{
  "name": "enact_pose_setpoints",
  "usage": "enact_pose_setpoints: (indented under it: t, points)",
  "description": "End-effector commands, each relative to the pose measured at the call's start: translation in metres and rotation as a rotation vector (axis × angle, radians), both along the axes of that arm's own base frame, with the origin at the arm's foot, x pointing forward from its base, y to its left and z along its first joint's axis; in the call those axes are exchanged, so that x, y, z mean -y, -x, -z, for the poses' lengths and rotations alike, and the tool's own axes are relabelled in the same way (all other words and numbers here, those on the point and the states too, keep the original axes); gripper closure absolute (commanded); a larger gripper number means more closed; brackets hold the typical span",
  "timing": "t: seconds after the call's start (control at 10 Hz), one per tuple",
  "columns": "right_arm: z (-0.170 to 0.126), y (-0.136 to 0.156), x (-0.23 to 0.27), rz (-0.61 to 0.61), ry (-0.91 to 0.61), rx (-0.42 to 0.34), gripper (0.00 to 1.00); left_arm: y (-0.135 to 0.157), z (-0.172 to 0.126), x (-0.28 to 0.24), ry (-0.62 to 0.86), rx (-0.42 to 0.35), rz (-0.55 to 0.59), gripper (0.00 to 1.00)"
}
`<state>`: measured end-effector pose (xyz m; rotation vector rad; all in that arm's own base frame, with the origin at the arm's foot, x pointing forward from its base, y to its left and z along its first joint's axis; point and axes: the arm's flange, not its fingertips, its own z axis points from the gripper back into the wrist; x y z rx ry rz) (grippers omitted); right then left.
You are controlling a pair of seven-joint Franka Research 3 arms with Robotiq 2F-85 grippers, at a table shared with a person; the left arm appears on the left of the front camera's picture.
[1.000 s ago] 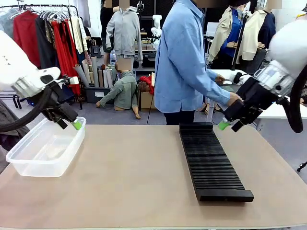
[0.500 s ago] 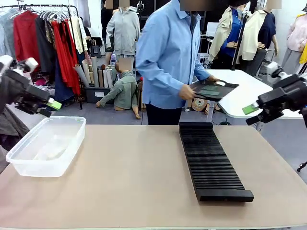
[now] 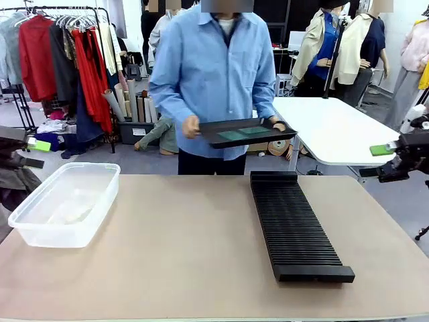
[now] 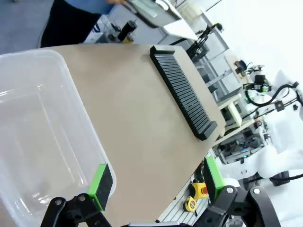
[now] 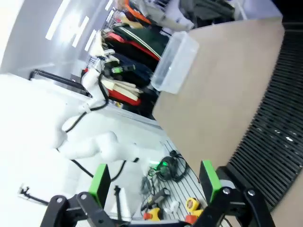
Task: Sort PCBs into racks and boxes based on the side picked up.
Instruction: Pick up the Blank PCB handed by the Human.
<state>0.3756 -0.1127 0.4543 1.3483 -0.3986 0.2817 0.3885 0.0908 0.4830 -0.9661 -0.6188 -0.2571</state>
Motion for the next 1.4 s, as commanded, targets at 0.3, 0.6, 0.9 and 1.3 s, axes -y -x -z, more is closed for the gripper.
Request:
enact_pose_setpoints:
  t: [0.3,0.6,0.9,1.3]
  points:
    - [0.0,0.001,0.013,0.025,-0.123,0.027,0.0,0.001,-0.007,0.001,0.083,0.074,0.017,0.0]
    - [-0.013,0.005,0.008,0.041,-0.127,0.058,0.0,-0.002,-0.01,0.003,0.084,0.074,0.018,0.0]
    - [0.0,0.003,0.012,0.027,-0.105,0.01,0.0,0.001,-0.009,0.006,0.071,0.048,0.012,0.0]
    - [0.0,0.003,0.012,0.027,-0.105,0.01,0.0,0.001,-0.009,0.006,0.071,0.048,0.012,0.0]
